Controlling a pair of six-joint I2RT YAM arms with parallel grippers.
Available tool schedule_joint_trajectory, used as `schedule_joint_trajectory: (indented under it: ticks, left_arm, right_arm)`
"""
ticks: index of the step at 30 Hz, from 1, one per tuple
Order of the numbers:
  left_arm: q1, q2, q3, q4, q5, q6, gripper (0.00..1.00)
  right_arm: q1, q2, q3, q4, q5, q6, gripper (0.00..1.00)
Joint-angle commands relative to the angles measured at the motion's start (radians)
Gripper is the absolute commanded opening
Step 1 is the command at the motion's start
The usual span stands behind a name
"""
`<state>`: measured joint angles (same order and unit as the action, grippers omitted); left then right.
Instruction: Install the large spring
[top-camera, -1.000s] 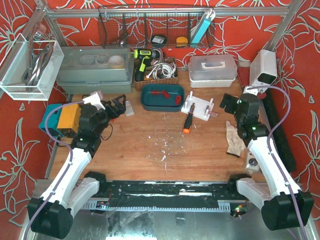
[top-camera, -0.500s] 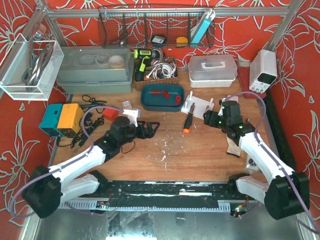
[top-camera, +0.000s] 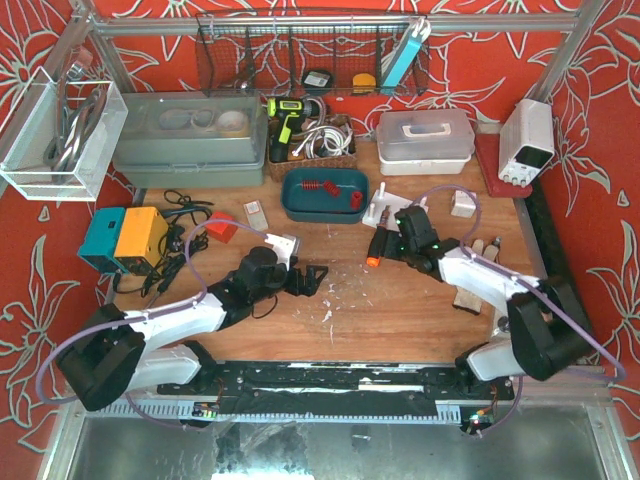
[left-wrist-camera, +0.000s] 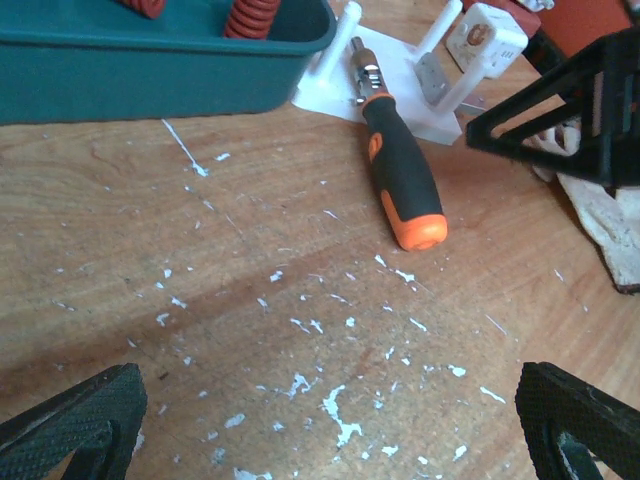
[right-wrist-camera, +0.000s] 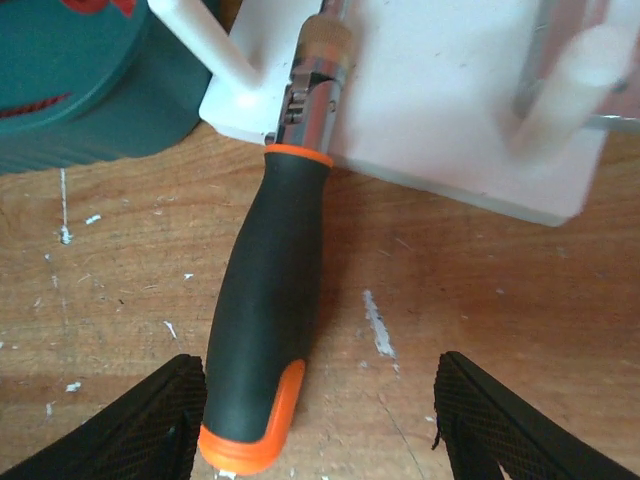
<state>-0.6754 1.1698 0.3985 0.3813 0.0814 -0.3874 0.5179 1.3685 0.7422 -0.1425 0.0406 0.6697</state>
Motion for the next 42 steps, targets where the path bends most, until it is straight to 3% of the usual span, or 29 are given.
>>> schedule_joint_trajectory:
  ticks: [1, 17, 26, 35, 38, 42]
  left_arm:
    - [-0.006, -0.019, 0.007, 0.040, -0.046, 0.035, 1.00]
    - [-0.006, -0.073, -0.024, 0.051, -0.074, 0.020, 1.00]
    - [-0.007, -0.075, -0.032, 0.062, -0.079, 0.013, 1.00]
    - [-0.006, -0.062, -0.041, 0.083, -0.089, 0.006, 1.00]
    - [-0.006, -0.053, -0.041, 0.085, -0.089, 0.006, 1.00]
    - [-0.006, -0.051, -0.041, 0.088, -0.089, 0.007, 1.00]
  right_arm:
    - [0.030, 0.094, 0.068, 0.041, 0.058, 0.009, 0.65]
    - [0.039, 0.346, 0.203, 0.055, 0.111, -0.003, 0.65]
    - [0.039, 0.434, 0.233, 0.058, 0.095, 0.003, 0.58]
    - [0.040, 0.400, 0.219, 0.057, 0.095, 0.023, 0.27]
    - [0.039, 0.354, 0.200, 0.059, 0.089, 0.036, 0.20]
    - [0.039, 0.254, 0.158, 0.076, 0.074, 0.028, 0.02]
